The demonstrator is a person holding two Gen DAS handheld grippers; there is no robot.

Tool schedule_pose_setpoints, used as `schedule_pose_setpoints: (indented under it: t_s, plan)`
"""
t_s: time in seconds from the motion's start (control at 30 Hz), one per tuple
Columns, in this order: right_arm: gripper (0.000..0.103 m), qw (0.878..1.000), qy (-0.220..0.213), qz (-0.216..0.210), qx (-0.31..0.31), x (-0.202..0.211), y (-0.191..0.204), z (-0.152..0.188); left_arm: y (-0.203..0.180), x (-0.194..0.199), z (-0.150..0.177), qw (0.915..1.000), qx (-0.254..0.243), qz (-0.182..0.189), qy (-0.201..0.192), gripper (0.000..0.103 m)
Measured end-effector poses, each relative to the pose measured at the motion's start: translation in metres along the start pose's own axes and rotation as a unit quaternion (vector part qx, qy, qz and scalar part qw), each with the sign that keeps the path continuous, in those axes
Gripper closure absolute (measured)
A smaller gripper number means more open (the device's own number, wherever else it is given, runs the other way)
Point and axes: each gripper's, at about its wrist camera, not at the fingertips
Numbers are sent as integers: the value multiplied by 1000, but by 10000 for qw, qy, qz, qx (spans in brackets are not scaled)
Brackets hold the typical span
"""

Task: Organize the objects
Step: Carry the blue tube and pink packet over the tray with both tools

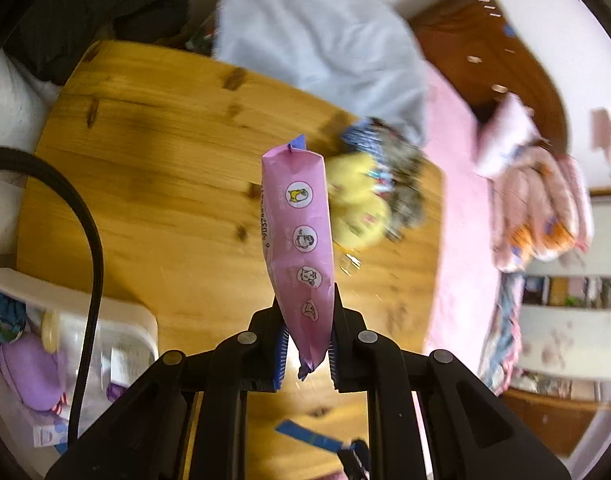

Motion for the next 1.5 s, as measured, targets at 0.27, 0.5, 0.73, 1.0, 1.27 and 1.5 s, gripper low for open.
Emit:
schedule_pose_setpoints:
  t_s: [0.27, 0.5, 0.73, 1.0, 1.27, 1.5]
  plan:
    - [82, 9958, -537, -366, 639, 51, 75, -12, -3, 80, 49, 9952, -843, 463, -197, 86]
    - [82, 9831, -634, -951, 1431, 80, 145, -7, 41, 144, 93, 9900, -1203, 444, -592, 86]
    - [82, 9653, -385, -1246, 2264, 76, 203, 19, 101, 166, 126, 9916, -964, 164, -846, 86]
    - [82, 9472, 196, -1309, 2921, 45, 244, 52, 164, 149, 161, 9969, -598, -258, -446, 86]
    - [82, 9462, 774, -1323, 2850, -1, 251, 59, 189, 116, 189, 9959, -708, -569, 24, 86]
    - [78, 9423, 967, -1015, 3040, -43, 257, 51, 203, 90, 200, 9877, -1030, -1171, 81, 84]
Point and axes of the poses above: each gripper's, at about its wrist camera, not at the fingertips, and x roughly against the way its jaws point, y to its left, z to its underside, and after that the axes turned 4 degrees about x, right-handed
